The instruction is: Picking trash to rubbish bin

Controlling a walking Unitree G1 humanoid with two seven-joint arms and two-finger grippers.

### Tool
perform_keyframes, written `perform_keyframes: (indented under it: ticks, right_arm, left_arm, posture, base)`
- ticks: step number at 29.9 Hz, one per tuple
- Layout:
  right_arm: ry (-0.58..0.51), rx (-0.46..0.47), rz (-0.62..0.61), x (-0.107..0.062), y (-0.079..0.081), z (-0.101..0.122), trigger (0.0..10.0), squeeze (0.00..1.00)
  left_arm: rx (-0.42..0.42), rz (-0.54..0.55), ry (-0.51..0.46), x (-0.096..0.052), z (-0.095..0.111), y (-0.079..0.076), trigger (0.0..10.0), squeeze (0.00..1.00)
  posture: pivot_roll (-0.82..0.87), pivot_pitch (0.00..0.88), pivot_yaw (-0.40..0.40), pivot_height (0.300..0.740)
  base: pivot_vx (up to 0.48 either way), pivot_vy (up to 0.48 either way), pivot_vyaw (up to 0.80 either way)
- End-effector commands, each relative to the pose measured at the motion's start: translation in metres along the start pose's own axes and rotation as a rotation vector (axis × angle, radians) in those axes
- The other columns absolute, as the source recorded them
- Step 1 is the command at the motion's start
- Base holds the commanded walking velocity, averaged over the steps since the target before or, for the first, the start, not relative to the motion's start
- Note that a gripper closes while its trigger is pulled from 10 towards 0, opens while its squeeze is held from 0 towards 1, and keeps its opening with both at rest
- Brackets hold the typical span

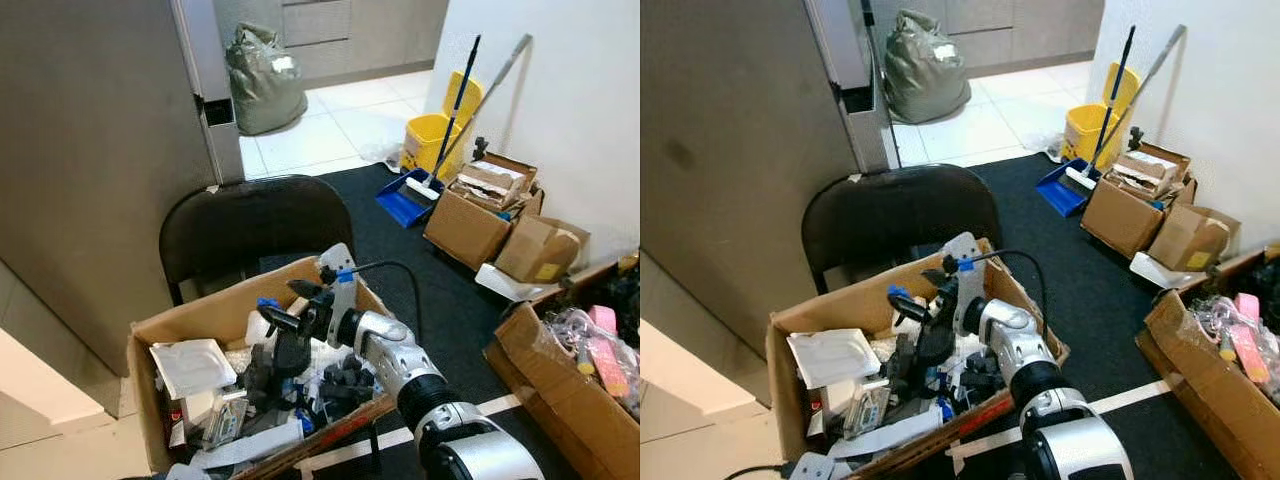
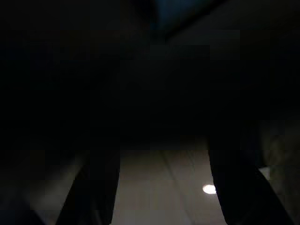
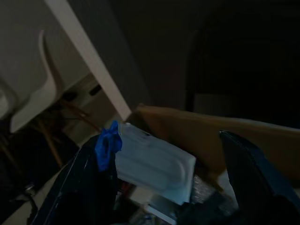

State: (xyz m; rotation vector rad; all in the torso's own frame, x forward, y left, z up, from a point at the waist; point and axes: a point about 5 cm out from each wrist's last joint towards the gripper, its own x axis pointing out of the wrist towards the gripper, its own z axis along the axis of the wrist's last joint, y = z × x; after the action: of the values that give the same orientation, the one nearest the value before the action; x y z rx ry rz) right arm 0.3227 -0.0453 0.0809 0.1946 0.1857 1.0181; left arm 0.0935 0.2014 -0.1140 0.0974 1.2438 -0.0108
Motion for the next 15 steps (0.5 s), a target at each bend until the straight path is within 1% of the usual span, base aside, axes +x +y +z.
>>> perform_keyframes:
  ticks: [1,2,3,4,5,6,7,8,9,10,11,12,13,15]
  right_arm:
    - [-0.001,0.010,0.019,0.002,0.004,-0.001,10.0,1.00]
    - [0.002,0.011,0.022,0.003,0.004,-0.002,10.0,1.00]
    - [0.009,0.010,0.024,0.003,0.005,-0.002,10.0,1.00]
    - [0.009,0.010,0.024,0.003,0.005,-0.002,10.0,1.00]
    - [0.014,0.008,0.025,0.003,0.005,-0.003,10.0,1.00]
    - [0.014,0.008,0.025,0.003,0.005,-0.003,10.0,1.00]
    - [0.020,0.007,0.028,0.003,0.006,-0.004,10.0,0.44]
    - [0.027,0.008,0.030,0.003,0.006,-0.004,10.0,0.29]
    - [0.031,0.008,0.032,0.004,0.006,-0.004,10.0,0.08]
    - [0.034,0.008,0.034,0.004,0.006,-0.004,10.0,0.08]
    - [0.036,0.008,0.035,0.004,0.006,-0.004,10.0,0.00]
    - [0.038,0.008,0.037,0.004,0.006,-0.004,10.0,0.00]
    - [0.038,0.008,0.037,0.004,0.006,-0.004,10.0,0.00]
    - [0.045,0.007,0.042,0.004,0.006,-0.004,10.0,0.00]
  left_arm:
    - [-0.078,0.022,0.054,-0.002,-0.014,0.003,10.0,0.00]
    - [-0.142,0.037,0.084,-0.003,-0.022,0.005,10.0,0.00]
    - [-0.242,0.058,0.132,-0.005,-0.036,0.006,10.0,0.00]
    - [-0.242,0.058,0.132,-0.005,-0.036,0.006,10.0,0.00]
    - [-0.314,0.073,0.175,-0.008,-0.048,0.007,10.0,0.00]
    - [-0.314,0.073,0.175,-0.008,-0.048,0.007,10.0,0.00]
    - [-0.387,0.097,0.221,-0.012,-0.063,0.008,10.0,0.00]
    - [-0.480,0.144,0.271,-0.018,-0.082,0.013,10.0,0.00]
    - [-0.539,0.187,0.306,-0.024,-0.097,0.018,10.0,0.00]
    - [-0.576,0.216,0.326,-0.028,-0.106,0.021,10.0,0.00]
    - [-0.644,0.281,0.352,-0.034,-0.119,0.029,10.0,0.00]
    - [-0.684,0.323,0.367,-0.039,-0.127,0.035,10.0,0.00]
    - [-0.684,0.323,0.367,-0.039,-0.127,0.035,10.0,0.00]
    - [-0.789,0.463,0.391,-0.053,-0.146,0.056,10.0,0.00]
  posture:
    - [-0.04,0.077,0.038,0.740]
    - [-0.03,0.081,0.033,0.740]
    - [-0.02,0.084,0.028,0.740]
    - [-0.02,0.084,0.028,0.740]
    - [-0.02,0.085,0.025,0.740]
    - [-0.02,0.085,0.025,0.740]
    - [-0.01,0.086,0.020,0.740]
    - [0.00,0.090,0.018,0.740]
    - [0.00,0.090,0.016,0.740]
    - [0.00,0.090,0.016,0.740]
    - [0.01,0.091,0.012,0.740]
    - [0.01,0.091,0.012,0.740]
    - [0.01,0.091,0.012,0.740]
    - [0.02,0.093,0.004,0.740]
  base:
    - [0.000,0.000,0.00]
    - [0.000,0.000,0.00]
    - [0.000,0.000,0.00]
    - [0.000,0.000,0.00]
    - [0.000,0.000,0.00]
    - [0.000,0.000,0.00]
    - [0.000,0.000,0.00]
    - [0.000,0.000,0.00]
    - [0.000,0.000,0.00]
    - [0.000,0.000,0.00]
    - [0.000,0.000,0.00]
    - [0.000,0.000,0.00]
    - [0.000,0.000,0.00]
    - [0.000,0.000,0.00]
